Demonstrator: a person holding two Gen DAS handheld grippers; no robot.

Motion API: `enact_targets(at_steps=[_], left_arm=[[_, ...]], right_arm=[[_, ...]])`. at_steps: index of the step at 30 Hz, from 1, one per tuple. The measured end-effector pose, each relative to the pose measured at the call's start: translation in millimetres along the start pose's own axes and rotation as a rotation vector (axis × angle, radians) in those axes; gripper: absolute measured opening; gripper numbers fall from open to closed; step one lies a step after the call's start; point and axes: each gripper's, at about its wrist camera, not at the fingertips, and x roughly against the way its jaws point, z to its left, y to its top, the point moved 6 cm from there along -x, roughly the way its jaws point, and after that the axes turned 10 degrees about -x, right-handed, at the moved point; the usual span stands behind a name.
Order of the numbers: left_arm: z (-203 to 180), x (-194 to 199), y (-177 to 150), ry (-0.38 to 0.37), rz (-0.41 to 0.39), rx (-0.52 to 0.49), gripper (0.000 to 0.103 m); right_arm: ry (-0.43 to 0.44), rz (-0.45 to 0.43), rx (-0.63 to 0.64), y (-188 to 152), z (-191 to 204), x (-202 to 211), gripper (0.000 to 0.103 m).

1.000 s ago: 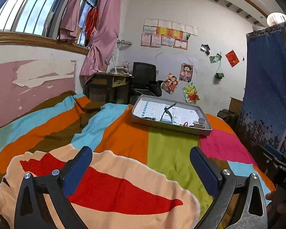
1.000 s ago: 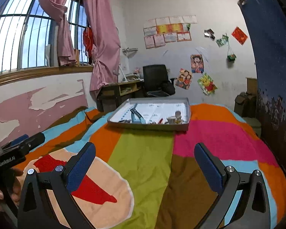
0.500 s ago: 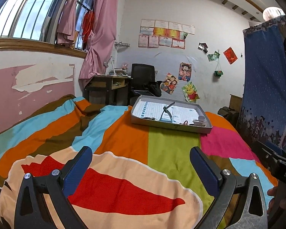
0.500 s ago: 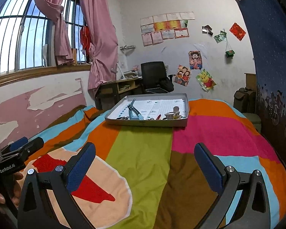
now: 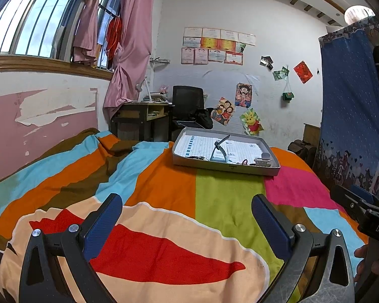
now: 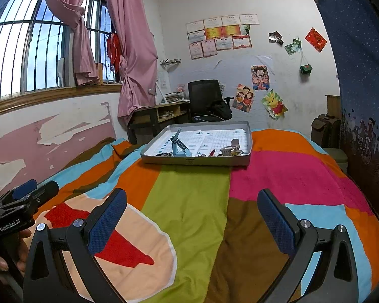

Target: Organize jewelry

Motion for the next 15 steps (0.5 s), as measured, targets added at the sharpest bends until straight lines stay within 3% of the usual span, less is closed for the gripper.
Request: enact_targets(at_steps=[15], left_arm=[[2.6,0.0,3.5,-0.006,-0.013,-0.018,0.103]], right_arm=[[-0.001,0.0,0.0,0.1,0.6,0.3,0.102]])
